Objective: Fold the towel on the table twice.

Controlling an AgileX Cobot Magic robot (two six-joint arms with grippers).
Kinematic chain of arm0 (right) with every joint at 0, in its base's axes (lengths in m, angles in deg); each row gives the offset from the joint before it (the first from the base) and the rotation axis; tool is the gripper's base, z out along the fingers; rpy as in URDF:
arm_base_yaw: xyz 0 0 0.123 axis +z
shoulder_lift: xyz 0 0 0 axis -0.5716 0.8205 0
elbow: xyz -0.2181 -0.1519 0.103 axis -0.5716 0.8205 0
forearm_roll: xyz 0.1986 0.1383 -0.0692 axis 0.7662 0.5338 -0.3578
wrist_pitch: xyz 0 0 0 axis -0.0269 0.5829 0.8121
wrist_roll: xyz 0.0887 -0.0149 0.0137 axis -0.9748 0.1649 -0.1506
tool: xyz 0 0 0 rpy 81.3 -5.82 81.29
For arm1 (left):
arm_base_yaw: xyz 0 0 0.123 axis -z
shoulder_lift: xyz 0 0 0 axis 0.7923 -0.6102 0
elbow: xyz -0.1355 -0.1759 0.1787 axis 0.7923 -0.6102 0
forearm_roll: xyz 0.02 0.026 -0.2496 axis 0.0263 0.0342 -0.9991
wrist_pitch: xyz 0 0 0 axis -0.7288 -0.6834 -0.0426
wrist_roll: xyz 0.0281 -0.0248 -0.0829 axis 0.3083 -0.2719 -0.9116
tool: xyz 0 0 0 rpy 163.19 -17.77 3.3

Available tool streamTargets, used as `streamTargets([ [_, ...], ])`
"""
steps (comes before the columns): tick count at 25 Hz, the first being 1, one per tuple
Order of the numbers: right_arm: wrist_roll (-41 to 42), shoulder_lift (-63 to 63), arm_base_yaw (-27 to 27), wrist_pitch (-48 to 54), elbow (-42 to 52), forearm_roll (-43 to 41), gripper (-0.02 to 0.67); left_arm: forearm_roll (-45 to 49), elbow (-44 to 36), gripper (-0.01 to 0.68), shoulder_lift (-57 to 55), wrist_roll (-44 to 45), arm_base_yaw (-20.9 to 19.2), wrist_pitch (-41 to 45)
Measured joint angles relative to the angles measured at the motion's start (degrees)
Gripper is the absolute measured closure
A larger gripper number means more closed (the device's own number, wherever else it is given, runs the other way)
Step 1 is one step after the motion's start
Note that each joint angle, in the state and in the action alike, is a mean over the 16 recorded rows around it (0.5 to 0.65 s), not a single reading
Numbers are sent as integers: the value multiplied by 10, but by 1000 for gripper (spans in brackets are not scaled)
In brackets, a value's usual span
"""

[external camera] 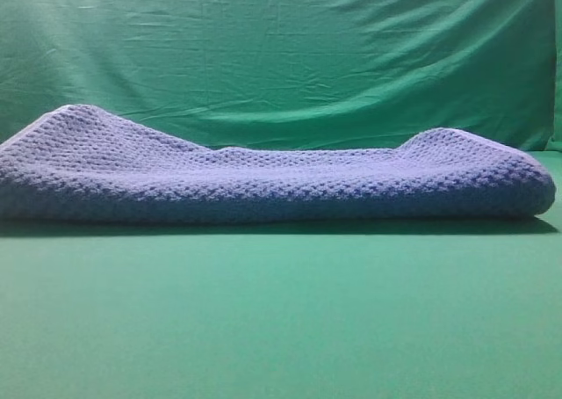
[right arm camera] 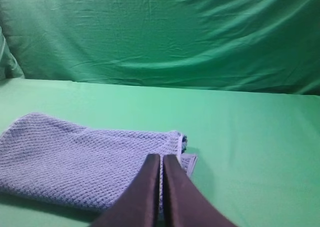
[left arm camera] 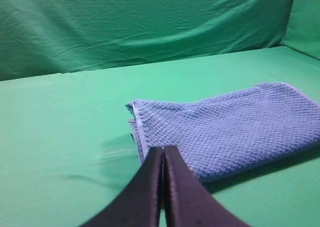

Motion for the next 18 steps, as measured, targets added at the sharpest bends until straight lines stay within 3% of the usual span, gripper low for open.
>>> streamTargets([
  [12,-1,-1,0,-14,24,0,649,36,-1,673,0,-4,0,-1],
  [18,-1,-1,0,-40,40,0,649,42,-24,673,0,-5,0,-45],
])
